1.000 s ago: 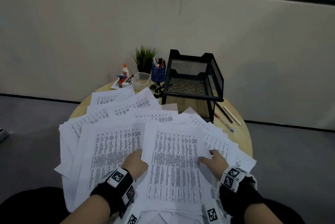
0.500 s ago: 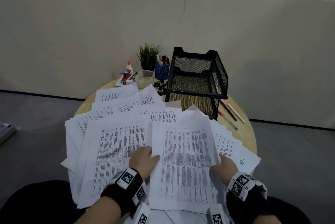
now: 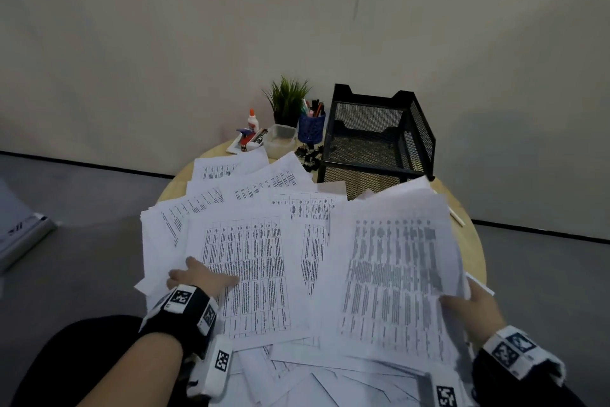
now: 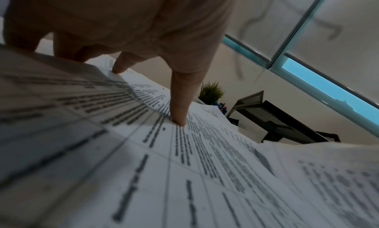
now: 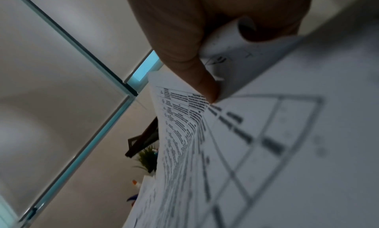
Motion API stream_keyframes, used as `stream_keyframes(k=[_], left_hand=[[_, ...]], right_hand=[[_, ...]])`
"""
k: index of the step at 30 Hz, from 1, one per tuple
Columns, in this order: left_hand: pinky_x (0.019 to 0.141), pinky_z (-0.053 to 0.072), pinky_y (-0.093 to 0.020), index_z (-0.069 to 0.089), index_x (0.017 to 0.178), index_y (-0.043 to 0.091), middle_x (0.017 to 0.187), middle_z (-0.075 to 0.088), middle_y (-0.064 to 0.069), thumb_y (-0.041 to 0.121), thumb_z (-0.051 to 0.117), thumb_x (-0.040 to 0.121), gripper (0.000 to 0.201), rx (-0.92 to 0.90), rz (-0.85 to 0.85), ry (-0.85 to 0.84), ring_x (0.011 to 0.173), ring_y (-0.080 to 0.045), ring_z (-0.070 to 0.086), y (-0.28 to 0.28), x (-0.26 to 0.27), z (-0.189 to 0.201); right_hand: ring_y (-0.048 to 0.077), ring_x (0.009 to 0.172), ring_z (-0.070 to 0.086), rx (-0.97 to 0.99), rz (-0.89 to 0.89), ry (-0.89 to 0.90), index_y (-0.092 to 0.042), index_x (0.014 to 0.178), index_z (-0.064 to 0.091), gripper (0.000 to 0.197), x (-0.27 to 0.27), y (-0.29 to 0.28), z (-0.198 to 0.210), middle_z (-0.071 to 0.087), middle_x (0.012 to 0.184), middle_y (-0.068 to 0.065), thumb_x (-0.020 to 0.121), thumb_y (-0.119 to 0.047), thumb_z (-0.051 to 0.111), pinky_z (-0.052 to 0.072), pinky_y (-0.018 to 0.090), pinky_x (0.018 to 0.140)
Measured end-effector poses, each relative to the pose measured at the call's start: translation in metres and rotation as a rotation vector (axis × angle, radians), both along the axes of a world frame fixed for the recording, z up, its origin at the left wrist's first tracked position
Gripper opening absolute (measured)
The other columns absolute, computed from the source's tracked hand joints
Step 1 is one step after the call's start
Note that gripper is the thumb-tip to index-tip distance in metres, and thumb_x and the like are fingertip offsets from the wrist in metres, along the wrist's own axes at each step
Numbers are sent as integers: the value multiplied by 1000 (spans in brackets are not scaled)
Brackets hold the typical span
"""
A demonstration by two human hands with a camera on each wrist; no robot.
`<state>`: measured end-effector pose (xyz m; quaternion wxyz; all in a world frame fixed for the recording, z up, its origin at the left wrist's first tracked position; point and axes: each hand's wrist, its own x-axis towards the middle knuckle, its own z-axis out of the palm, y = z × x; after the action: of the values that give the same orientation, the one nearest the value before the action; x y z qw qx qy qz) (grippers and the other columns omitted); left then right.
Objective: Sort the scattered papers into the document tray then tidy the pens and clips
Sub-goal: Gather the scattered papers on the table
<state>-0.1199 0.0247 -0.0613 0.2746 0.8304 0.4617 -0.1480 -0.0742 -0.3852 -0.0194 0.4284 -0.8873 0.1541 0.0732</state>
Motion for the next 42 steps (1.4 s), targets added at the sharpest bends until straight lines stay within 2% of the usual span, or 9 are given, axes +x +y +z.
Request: stream_keyframes(k=[5, 10, 16, 21, 26, 29, 33, 39, 42], left_hand=[[102, 40, -48, 16, 143, 1, 142, 28, -26, 37, 82, 67, 107, -17, 94, -77, 130, -41, 34, 6, -1, 7], [97, 41, -37, 19, 145, -1, 140, 41, -22, 11, 73, 78, 87, -121, -10, -283, 125, -33, 45, -9, -4, 5], [90, 47, -31, 46, 131, 8, 122, 61, -11, -5, 62, 80, 55, -247, -170, -494, 109, -26, 58, -29, -12, -6], [86, 44, -26, 55, 123, 7, 114, 62, -7, 5, 59, 86, 37, -316, -146, -551, 98, -20, 57, -40, -11, -4], [89, 50, -34, 57, 114, 11, 107, 65, -3, 12, 71, 80, 36, -412, -182, -549, 99, -22, 62, -44, -12, -9], [87, 49, -31, 52, 118, 13, 105, 64, -1, 14, 74, 77, 46, -411, -198, -550, 98, -20, 61, -46, -14, -10], [87, 48, -30, 49, 120, 16, 108, 64, 0, 17, 74, 77, 49, -398, -230, -559, 99, -19, 60, -55, -15, -9], [83, 51, -30, 45, 123, 13, 112, 63, -1, 18, 71, 80, 51, -421, -275, -553, 97, -19, 61, -79, -14, -10], [79, 48, -25, 40, 130, 15, 113, 60, 2, 21, 70, 82, 58, -409, -353, -531, 97, -17, 59, -91, -12, -10]], right_hand=[[35, 100, 58, 103, -109, -134, -2, 133, 49, 47, 5, -11, 41, 59, 122, 24, 86, 2, 58, 46, 51, 93], [26, 89, 55, 193, -101, -214, 1, 129, 51, 43, 6, -7, 79, 60, 105, 16, 87, 3, 57, 43, 37, 84], [36, 89, 61, 221, -46, -131, -1, 125, 53, 44, 15, 9, 52, 63, 100, 19, 83, 5, 60, 50, 49, 85], [39, 84, 65, 104, 42, 22, 0, 112, 60, 32, 17, 26, -2, 67, 96, 22, 80, 3, 64, 52, 57, 82], [29, 81, 58, -96, 117, 163, 0, 121, 48, 43, 12, 45, -28, 60, 97, 16, 82, -3, 64, 47, 35, 73], [29, 96, 58, -236, 119, 178, -5, 133, 35, 64, 5, 54, -32, 59, 119, 17, 79, -13, 69, 46, 33, 82], [30, 101, 57, -431, 165, 250, -6, 124, 39, 60, -4, 65, -27, 58, 114, 12, 77, -28, 69, 47, 31, 81], [25, 91, 54, -238, 213, 234, -1, 132, 36, 63, -4, 77, -35, 55, 108, 12, 82, -22, 68, 42, 27, 72], [29, 106, 54, -179, 163, 271, 1, 136, 34, 65, -1, 69, -29, 52, 125, 17, 86, -28, 64, 41, 28, 77]])
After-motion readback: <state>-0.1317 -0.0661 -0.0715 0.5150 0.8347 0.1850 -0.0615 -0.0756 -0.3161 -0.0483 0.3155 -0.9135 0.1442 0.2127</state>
